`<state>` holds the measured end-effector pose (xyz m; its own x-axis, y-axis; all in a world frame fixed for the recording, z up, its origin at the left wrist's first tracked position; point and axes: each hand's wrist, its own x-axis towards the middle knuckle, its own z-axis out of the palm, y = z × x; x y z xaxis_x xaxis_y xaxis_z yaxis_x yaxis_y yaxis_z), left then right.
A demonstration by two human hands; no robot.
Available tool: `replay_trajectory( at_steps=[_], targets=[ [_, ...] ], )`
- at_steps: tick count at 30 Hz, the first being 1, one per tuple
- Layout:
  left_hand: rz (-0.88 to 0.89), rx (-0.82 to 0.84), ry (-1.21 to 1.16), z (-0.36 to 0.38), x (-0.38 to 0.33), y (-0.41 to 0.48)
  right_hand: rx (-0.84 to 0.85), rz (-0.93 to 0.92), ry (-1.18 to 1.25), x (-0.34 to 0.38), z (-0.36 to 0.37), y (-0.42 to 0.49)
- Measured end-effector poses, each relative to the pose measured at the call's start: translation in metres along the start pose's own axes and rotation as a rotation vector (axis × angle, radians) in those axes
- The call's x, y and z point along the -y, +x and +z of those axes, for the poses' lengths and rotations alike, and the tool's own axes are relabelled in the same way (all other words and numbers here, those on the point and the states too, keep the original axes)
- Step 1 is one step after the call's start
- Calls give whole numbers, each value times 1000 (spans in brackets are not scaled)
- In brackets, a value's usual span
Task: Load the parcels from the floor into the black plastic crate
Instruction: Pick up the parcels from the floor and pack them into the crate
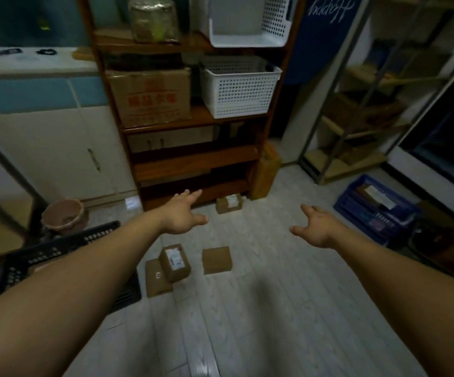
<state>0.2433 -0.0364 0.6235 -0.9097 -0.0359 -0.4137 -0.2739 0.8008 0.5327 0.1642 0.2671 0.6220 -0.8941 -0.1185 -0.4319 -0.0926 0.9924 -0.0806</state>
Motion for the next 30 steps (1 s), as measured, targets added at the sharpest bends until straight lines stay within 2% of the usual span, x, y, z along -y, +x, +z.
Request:
replay_trajectory(
  at_steps=[4,11,18,25,30],
  targets=[
    [-38,3,-30,2,-5,34,-3,-39,1,-4,-8,42],
    [-174,61,-139,8,34,115,135,-232,-2,56,15,136],
    [-407,125,-342,33,86,215,312,-201,126,62,49,254],
    [-479,169,-467,105,135,306,473,-209,129,71,138,378],
    [-599,107,-515,181,180,381,560,-147,250,77,231,476]
  ],
)
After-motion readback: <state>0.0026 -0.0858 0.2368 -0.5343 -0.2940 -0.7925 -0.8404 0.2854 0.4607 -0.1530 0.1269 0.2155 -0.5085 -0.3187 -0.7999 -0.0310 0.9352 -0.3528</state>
